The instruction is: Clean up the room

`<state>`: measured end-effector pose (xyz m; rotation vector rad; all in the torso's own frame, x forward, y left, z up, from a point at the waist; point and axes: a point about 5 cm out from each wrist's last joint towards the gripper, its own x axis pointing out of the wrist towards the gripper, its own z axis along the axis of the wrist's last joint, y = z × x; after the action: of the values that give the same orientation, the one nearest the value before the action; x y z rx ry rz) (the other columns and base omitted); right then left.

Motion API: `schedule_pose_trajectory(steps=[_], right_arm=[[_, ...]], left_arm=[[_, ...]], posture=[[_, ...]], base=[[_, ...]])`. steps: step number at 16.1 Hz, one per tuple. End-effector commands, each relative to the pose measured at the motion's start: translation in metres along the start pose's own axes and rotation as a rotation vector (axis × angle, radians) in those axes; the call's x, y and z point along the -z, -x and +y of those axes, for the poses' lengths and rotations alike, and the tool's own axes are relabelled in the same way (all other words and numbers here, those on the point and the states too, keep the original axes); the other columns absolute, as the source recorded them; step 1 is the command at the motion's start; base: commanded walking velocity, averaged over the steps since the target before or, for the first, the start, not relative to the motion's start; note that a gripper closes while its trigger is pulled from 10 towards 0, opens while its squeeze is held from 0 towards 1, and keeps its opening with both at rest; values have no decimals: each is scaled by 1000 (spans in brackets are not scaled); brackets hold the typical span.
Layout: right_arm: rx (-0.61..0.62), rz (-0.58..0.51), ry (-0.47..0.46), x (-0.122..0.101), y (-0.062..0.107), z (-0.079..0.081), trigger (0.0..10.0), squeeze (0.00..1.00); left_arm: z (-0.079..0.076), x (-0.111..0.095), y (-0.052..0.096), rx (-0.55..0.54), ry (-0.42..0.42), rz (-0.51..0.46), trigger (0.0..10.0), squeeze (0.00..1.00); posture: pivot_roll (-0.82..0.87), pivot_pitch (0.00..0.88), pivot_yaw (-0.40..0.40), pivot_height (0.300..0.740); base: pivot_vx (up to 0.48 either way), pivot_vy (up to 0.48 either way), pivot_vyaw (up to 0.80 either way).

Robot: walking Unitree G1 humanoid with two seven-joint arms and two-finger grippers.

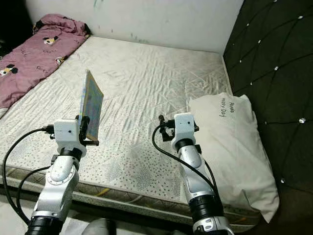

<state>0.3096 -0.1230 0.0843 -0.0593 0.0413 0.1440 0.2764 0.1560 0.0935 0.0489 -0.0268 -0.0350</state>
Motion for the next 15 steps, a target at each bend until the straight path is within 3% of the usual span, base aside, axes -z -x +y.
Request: schedule_pose_trajectory(steps=[1,5,6,7,9,14,15], right_arm=[[12,-9,-6,-3,-1,-2,10000,0],[18,-10,-23,-4,5,-2,10000,0],[20,-13,-26,-4,7,-2,10000,0],[26,-14,-30,-4,8,-2,10000,0],[34,-17,-34,-5,12,-1,10000,0],[36,-12,-34,-6,14,-1,10000,0],[75,-2,-59,-6,28,-10,10000,0]], left_arm=[[-1,-21,-2,48,-4,-108,10000,0],[14,-21,11,-27,11,-85,10000,0],[18,-25,12,-63,-62,-163,10000,0],[19,-24,15,-47,-33,-155,10000,0],[16,-21,27,62,100,-102,10000,0],[17,-21,30,83,116,-90,10000,0],[16,-14,36,57,73,-25,10000,0]], posture=[[78,0,-38,740],[91,23,-34,740],[96,31,-33,740],[98,37,-31,740],[99,40,-24,740],[99,40,-24,740],[98,58,-15,740]], base=[[0,0,0],[0,0,-600],[0,0,-513],[0,0,0],[0,0,0],[0,0,0],[0,0,0]])
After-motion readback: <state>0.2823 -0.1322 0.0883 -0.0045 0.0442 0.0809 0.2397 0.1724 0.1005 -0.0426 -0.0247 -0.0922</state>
